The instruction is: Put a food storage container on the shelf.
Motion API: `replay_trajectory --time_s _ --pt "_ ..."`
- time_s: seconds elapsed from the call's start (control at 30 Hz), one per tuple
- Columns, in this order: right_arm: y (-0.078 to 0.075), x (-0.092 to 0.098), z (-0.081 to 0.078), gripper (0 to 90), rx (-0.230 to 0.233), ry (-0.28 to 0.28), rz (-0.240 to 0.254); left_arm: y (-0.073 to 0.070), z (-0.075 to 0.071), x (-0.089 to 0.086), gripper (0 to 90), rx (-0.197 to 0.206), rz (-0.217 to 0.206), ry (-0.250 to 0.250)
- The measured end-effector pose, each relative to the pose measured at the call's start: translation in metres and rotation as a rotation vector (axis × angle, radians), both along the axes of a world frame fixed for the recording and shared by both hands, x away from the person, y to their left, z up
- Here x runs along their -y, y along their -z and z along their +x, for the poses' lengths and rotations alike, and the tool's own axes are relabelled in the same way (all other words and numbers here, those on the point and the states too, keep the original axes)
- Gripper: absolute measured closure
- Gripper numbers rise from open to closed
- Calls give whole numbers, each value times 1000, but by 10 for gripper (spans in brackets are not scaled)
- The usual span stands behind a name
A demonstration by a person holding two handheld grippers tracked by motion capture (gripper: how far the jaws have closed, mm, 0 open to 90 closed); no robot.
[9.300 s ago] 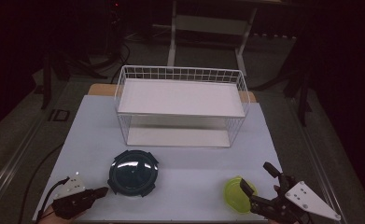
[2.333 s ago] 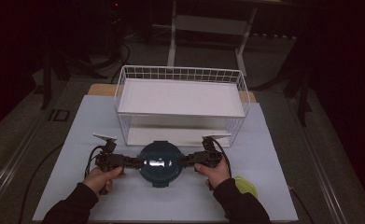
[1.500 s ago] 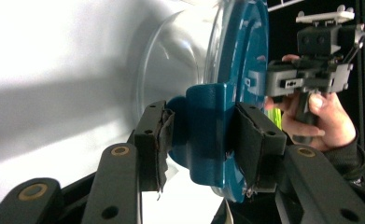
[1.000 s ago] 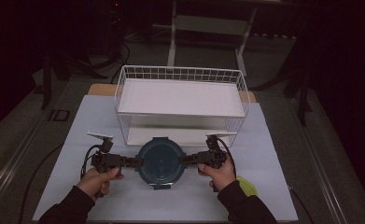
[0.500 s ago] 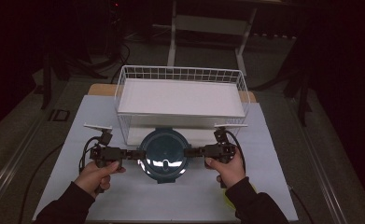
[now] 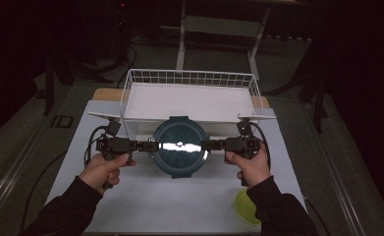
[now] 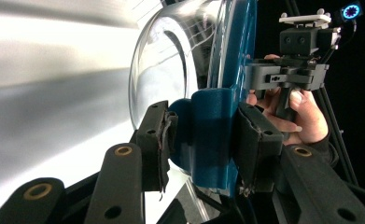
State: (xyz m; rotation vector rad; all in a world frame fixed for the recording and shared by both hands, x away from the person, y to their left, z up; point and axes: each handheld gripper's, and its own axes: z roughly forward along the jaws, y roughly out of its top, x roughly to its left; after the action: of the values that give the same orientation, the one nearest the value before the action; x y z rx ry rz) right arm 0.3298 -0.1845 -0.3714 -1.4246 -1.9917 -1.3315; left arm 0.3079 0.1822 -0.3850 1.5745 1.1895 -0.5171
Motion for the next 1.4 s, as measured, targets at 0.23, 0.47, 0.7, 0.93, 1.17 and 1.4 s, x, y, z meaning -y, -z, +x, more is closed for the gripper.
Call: replay_trajectory --time_s 0.23,0.47,0.7,0.93,1.17,1.4 --pt "-29 14 13 549 46 25 16 -30 20 13 579 35 3 7" --pt "-54 25 31 550 79 51 27 -51 38 23 579 60 3 11" --pt "-62 32 49 550 79 72 48 -66 62 28 578 65 13 16" --pt "-65 38 72 550 61 118 50 -68 96 36 576 46 3 6" --pt "-65 42 87 549 45 151 25 -61 112 42 573 27 -9 -3" --pt "-67 42 93 547 48 168 -4 -56 122 43 569 9 -25 -9"
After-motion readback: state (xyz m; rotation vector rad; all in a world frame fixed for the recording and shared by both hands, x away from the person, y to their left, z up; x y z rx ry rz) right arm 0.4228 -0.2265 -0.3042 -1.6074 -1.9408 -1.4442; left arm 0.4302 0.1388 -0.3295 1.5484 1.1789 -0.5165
